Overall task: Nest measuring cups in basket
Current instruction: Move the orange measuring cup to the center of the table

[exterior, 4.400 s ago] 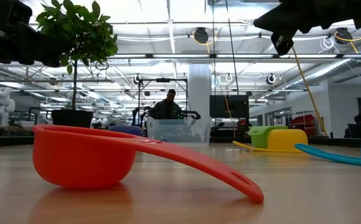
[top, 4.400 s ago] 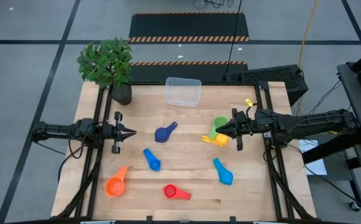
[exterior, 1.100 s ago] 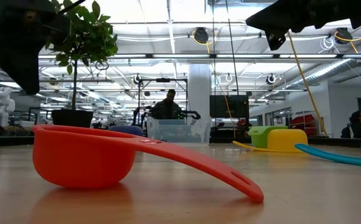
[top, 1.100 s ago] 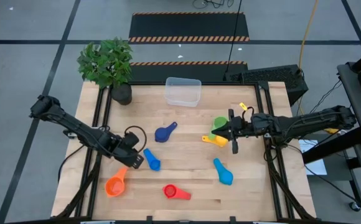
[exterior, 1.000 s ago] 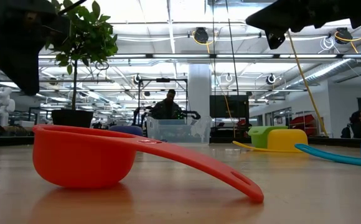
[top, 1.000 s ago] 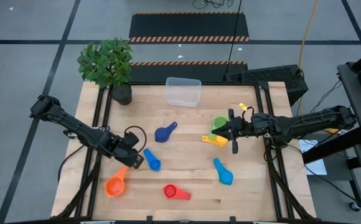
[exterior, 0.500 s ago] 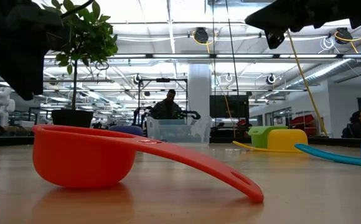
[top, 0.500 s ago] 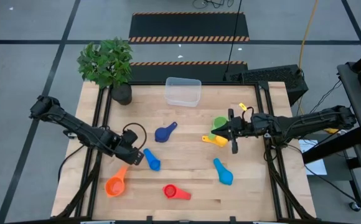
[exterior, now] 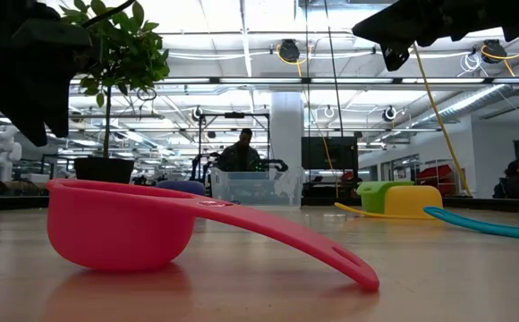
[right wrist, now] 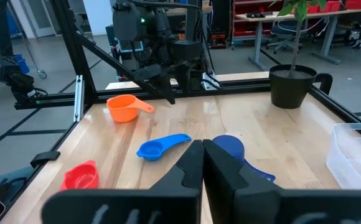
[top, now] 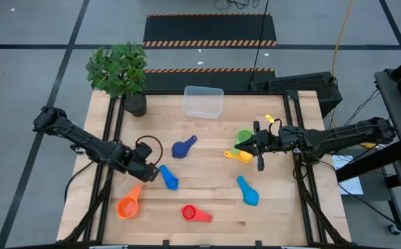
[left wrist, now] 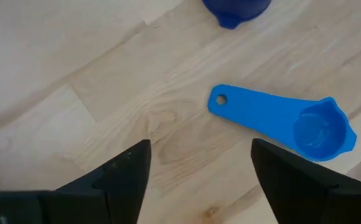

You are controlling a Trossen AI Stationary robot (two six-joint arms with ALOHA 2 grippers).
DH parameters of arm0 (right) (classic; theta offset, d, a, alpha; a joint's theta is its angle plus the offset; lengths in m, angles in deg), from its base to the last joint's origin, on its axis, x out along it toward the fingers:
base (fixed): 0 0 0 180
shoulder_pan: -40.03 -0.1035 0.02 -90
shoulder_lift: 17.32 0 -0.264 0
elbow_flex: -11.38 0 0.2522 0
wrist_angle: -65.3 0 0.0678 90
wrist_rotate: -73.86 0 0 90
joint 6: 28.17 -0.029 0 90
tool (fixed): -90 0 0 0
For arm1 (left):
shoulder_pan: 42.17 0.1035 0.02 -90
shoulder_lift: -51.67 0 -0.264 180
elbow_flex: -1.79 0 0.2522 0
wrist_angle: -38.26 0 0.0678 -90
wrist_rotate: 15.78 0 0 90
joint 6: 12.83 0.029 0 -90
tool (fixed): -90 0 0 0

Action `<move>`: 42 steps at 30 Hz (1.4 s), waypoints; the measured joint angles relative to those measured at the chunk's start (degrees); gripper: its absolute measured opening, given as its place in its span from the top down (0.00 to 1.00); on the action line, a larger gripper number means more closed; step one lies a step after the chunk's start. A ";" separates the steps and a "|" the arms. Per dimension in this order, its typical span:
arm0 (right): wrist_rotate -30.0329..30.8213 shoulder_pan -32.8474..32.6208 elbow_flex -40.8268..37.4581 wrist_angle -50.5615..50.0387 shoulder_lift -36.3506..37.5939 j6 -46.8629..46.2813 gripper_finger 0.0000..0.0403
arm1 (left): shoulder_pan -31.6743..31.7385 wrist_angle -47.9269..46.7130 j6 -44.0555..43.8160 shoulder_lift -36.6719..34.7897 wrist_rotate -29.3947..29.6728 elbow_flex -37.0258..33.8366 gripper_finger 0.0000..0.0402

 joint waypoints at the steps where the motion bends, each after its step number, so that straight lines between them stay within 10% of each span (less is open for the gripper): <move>1: 0.00 0.00 0.00 0.00 0.00 0.00 1.00 | 0.00 -0.01 -0.22 0.00 0.01 0.00 0.27; 42: -0.01 0.00 -0.02 -1.75 0.00 0.15 1.00 | -9.54 -0.39 -17.11 0.00 -5.68 -0.01 0.17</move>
